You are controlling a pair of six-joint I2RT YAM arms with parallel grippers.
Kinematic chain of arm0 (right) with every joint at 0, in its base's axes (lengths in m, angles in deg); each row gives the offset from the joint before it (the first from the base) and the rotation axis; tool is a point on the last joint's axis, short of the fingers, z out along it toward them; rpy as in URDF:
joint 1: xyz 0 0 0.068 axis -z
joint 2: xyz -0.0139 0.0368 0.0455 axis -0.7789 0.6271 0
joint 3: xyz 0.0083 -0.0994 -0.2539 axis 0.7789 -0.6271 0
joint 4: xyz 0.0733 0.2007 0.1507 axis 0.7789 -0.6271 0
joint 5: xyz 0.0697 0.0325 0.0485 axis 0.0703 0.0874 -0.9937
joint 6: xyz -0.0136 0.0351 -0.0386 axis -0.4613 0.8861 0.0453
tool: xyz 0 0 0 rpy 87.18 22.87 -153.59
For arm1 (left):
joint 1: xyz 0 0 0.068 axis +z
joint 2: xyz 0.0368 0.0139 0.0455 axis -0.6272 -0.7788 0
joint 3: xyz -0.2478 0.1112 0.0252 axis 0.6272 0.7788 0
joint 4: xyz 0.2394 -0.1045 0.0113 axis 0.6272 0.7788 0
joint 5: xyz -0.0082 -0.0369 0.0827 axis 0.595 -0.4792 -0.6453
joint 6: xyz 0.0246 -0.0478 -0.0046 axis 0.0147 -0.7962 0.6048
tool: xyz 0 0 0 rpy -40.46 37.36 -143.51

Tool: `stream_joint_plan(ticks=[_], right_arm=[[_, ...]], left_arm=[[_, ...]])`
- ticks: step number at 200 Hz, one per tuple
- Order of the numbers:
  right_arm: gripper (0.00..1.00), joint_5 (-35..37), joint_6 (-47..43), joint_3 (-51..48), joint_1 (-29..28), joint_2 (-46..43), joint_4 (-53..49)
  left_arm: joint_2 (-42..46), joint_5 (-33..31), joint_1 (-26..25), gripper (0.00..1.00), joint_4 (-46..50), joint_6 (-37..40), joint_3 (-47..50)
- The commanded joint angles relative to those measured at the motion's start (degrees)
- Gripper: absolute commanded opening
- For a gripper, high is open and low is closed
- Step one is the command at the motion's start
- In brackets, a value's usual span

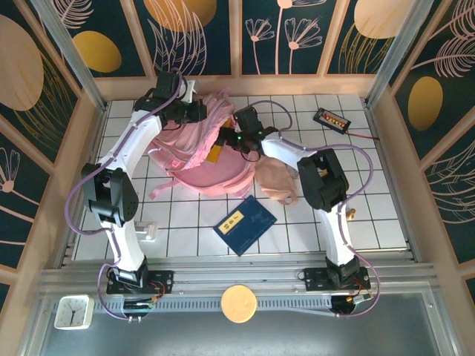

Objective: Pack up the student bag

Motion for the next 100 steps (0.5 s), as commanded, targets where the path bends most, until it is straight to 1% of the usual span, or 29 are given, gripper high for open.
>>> stream_joint_plan(ticks=[1, 27, 55, 76, 100], right_arm=[[0.88, 3.7, -10.6, -5.4, -2.2, -7.7, 2.2], [0.87, 2.0, -12.6, -14.6, -3.2, -16.1, 6.9], [0.87, 3.4, -10.3, -23.0, -4.5, -28.0, 5.3], [0.87, 3.3, -1.0, -28.5, -4.7, -36.8, -1.4], [0.86, -1.6, 11.1, -35.4, -4.8, -45.2, -11.9]], left_arm=[[1.2, 0.1, 2.3, 0.0, -4.3, -1.2, -0.8], [1.6, 1.4, 2.3, 0.0, -5.8, -1.5, 2.1], [2.7, 2.6, 2.3, 0.0, -7.6, -1.0, 6.2], [4.2, 3.6, 2.3, 0.0, -9.3, -0.8, 10.8], [6.4, 3.8, 2.1, 0.0, -11.5, -0.8, 17.2]])
